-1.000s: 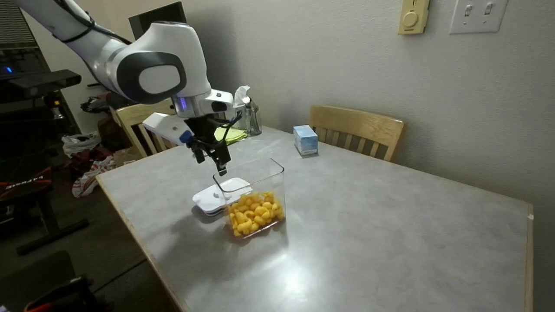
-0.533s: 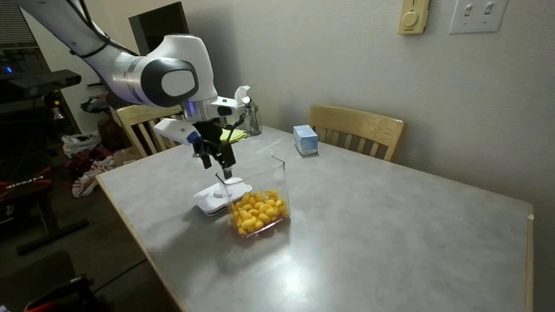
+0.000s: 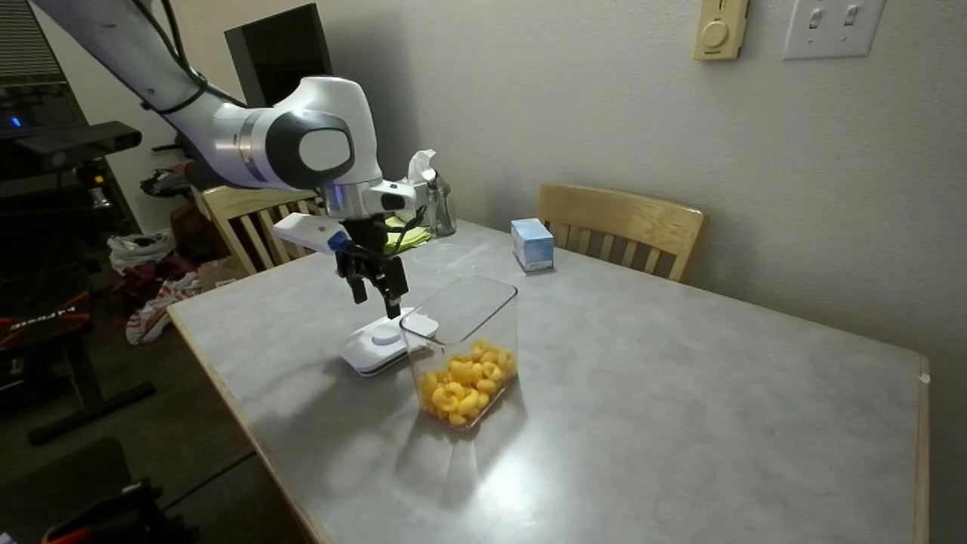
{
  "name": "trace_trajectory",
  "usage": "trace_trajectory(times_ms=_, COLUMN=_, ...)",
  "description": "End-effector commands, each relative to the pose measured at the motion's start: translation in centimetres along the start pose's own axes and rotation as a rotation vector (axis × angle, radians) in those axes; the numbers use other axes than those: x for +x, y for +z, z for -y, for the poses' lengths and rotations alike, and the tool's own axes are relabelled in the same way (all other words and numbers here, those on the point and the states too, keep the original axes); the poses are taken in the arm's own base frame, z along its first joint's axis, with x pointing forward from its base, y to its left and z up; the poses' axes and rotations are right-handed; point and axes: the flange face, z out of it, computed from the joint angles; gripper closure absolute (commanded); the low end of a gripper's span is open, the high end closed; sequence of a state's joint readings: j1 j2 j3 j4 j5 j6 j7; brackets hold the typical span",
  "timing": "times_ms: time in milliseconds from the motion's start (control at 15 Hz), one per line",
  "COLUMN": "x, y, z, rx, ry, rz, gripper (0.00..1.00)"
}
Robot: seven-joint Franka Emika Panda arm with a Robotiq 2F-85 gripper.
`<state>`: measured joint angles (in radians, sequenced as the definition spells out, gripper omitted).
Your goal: Close the container
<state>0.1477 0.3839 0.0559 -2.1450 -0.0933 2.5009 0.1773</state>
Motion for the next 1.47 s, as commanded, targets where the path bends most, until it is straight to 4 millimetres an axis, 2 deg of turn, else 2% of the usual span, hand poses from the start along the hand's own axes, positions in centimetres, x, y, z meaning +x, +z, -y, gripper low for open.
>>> trace_trajectory(times_ms=0, x=0.7, y=-0.6, z=-0.2, rx=-0.037, ry=0.006, rz=0.011, gripper=0.0)
trace_trajectory(times_ms=133, x=0.8, y=-0.3, z=-0.2, rx=-0.047, ry=0.003, rz=0.014, gripper=0.0)
trace_trajectory(times_ms=800, x=1.3, y=4.5, z=-0.2, rx=-0.04, ry=0.1, rz=0.057, gripper=0.0)
trace_trajectory(times_ms=1400, x=2.4, y=5.6, z=-0.3, rx=-0.021, ry=0.12, rz=0.058, gripper=0.02)
